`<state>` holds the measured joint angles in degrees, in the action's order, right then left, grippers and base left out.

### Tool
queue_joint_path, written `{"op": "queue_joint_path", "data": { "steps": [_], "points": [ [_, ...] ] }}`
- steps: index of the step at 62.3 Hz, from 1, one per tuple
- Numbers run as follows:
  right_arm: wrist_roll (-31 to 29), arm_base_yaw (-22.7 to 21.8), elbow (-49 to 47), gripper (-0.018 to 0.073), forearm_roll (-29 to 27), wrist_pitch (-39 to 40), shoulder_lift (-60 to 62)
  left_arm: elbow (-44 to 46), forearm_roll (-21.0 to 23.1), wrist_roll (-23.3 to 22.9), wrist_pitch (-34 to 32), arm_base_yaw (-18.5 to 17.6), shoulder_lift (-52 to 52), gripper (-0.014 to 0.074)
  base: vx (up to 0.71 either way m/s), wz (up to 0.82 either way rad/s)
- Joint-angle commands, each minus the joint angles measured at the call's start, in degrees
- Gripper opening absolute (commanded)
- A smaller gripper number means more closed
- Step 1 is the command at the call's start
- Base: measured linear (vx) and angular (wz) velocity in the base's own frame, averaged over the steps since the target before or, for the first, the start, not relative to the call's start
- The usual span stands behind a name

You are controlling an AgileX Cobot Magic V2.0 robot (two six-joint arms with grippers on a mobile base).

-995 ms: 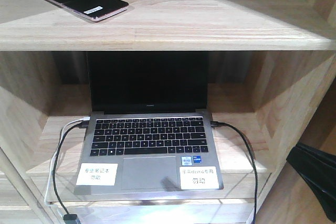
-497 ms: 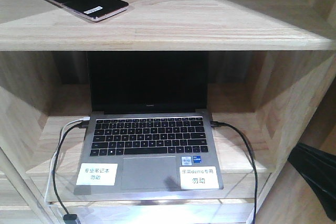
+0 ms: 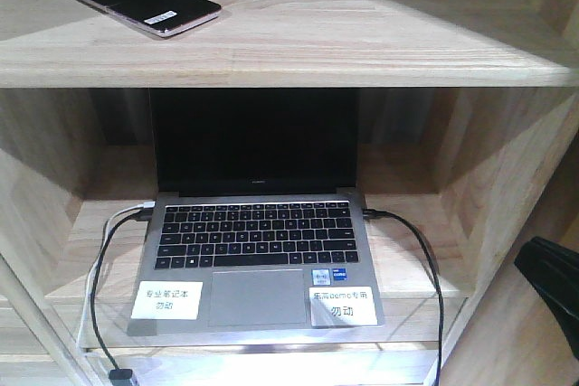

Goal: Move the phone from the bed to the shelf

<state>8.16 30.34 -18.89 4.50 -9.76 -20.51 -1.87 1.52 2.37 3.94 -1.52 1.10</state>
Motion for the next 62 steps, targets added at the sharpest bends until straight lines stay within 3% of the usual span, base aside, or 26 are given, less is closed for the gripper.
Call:
{"op": "queue_joint_path", "data": {
  "steps": [1,20,40,50,62],
  "points": [
    [-3.13,-2.62,-1.59,-0.0005,-1.00,4.39,-0.33,1.38,0.60,-0.50,-4.31,0.11,0.34,0.0001,0.00,0.00],
    [-7.31,-16.21,-1.59,-0.0005,-2.86,2.58,-0.33,1.38,0.60,-0.50,-4.31,0.11,0.34,0.0001,0.00,0.00],
    [-9.76,-27.62,-1.59,-0.0005,-2.86,2.44,0.08,1.38,0.60,-0.50,-4.31,0.11,0.34,0.0001,0.00,0.00],
    [-9.76,-31.18,2.19,-0.0005,-3.48,6.04,4.66,1.38,0.60,-0.50,-4.31,0.11,0.34,0.0001,0.00,0.00],
    [-9.64,-31.13,11.86,-0.0005,-5.47,10.16,11.69,1.38,0.60,-0.50,-4.31,0.11,0.34,0.0001,0.00,0.00]
  ]
}}
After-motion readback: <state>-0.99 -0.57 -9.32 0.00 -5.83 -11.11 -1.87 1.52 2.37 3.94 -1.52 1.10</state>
